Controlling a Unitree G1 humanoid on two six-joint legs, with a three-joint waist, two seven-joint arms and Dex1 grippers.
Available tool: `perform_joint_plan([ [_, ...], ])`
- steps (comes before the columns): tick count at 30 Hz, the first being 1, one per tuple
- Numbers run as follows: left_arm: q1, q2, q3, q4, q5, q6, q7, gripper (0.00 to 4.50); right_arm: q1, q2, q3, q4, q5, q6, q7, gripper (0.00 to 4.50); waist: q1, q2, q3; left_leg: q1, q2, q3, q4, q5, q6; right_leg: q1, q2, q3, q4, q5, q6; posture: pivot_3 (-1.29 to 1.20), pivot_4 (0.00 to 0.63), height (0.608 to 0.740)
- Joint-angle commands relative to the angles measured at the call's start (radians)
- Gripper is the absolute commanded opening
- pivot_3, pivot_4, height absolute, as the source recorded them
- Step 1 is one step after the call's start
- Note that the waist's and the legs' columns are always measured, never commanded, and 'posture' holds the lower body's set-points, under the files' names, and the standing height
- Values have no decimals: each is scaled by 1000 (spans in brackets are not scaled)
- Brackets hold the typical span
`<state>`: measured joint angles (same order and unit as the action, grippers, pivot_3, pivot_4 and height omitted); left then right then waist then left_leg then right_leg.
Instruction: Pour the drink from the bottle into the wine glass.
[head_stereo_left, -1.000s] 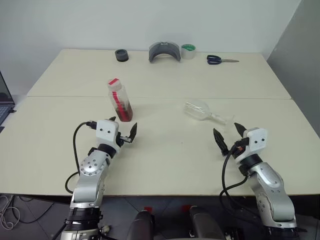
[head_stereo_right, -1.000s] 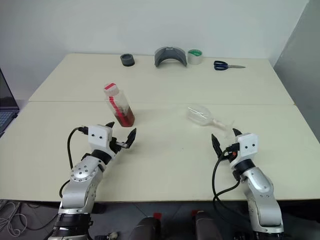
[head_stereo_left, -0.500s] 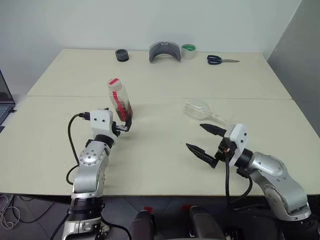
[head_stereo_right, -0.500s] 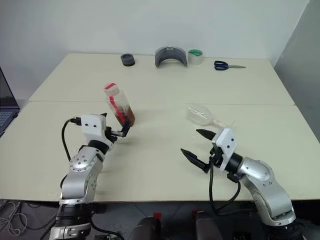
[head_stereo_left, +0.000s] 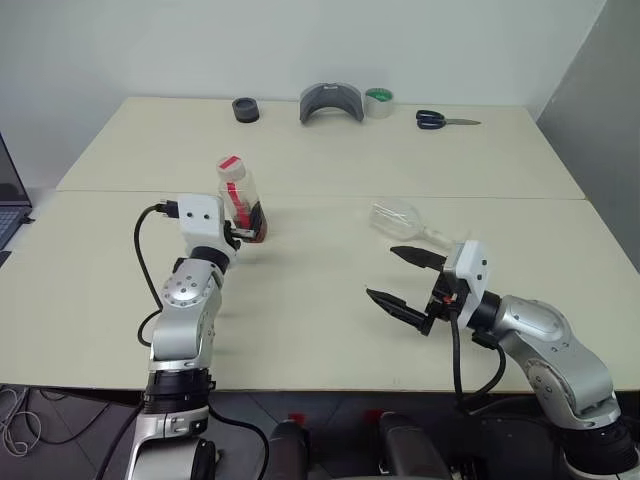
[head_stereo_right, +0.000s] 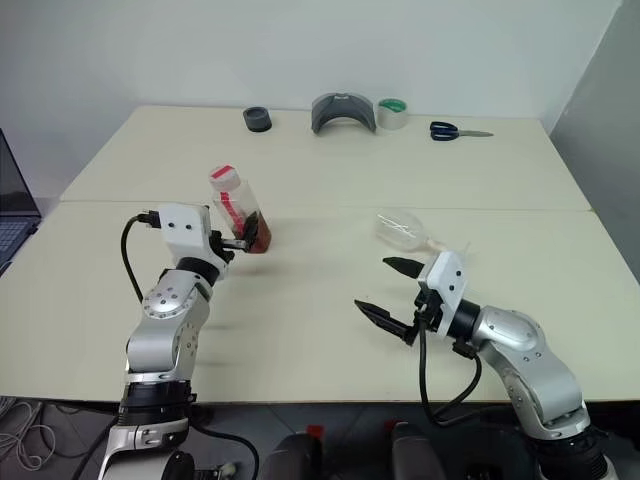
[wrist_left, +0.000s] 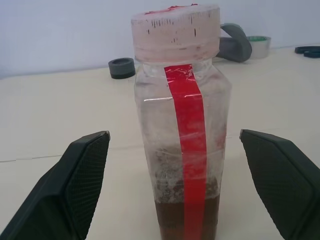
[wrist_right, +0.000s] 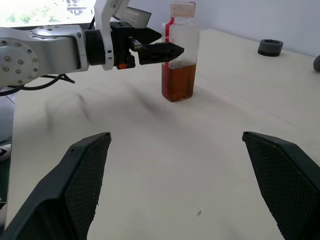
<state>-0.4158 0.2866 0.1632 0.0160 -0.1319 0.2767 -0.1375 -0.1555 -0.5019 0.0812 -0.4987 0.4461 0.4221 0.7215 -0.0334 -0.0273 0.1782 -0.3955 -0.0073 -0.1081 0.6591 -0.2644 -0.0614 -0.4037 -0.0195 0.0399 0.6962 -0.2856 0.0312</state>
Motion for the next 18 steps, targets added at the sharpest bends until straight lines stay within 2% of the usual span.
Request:
perform_joint_plan([
  [1, -68, 4, 4, 47, 24, -15, 29, 4482, -29, -6, -5, -18, 15, 3, 10, 4500, 0, 0, 0, 0, 0, 0, 0, 0, 0, 0, 0, 0, 0, 0, 0, 0, 150, 740],
  [10, -166, -9, -17, 147, 47, -32, 40, 4482, -49, -6, 1, -28, 18, 24, 3, 4500, 0, 0, 0, 0, 0, 0, 0, 0, 0, 0, 0, 0, 0, 0, 0, 0, 150, 740],
  [18, -198, -15, -30, 133, 63, 15, 60, 4482, -65, -5, 0, -36, 23, 49, -1, 4500, 0, 0, 0, 0, 0, 0, 0, 0, 0, 0, 0, 0, 0, 0, 0, 0, 150, 740],
])
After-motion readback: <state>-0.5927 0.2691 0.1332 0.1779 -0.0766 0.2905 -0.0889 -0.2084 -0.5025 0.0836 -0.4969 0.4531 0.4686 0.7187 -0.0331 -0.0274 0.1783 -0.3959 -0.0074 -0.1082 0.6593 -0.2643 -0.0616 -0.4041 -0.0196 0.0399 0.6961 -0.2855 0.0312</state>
